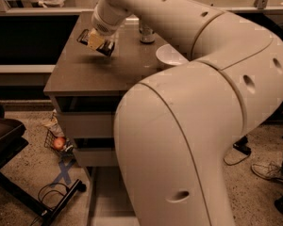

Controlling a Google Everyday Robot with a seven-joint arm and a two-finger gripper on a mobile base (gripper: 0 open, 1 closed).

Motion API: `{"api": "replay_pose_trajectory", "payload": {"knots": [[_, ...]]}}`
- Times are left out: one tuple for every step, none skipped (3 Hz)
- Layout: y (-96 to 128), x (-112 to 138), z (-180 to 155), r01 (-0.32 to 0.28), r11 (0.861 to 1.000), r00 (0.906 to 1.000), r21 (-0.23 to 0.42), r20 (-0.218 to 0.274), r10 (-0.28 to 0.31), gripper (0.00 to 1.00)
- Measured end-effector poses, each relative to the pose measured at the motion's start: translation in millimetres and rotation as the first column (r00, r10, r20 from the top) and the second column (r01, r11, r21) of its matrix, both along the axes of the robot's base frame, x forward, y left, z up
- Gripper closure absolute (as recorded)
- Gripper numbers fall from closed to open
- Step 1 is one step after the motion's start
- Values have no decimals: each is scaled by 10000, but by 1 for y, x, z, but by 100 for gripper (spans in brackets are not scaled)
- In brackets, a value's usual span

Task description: Pick rxbar chocolate from bottom drawer and place on counter

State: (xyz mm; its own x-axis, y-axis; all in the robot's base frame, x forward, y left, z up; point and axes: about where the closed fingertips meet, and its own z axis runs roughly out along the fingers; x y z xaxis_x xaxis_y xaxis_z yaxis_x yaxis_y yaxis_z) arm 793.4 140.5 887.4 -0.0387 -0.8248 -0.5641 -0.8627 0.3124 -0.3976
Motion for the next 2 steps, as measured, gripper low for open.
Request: {"api": "replay_pose_trajectory", "payload": {"knots": [[1, 0, -2, -18, 10000, 10000, -15, -32, 18, 1], [2, 0, -3, -25, 10000, 10000, -21, -44, 25, 0]]}}
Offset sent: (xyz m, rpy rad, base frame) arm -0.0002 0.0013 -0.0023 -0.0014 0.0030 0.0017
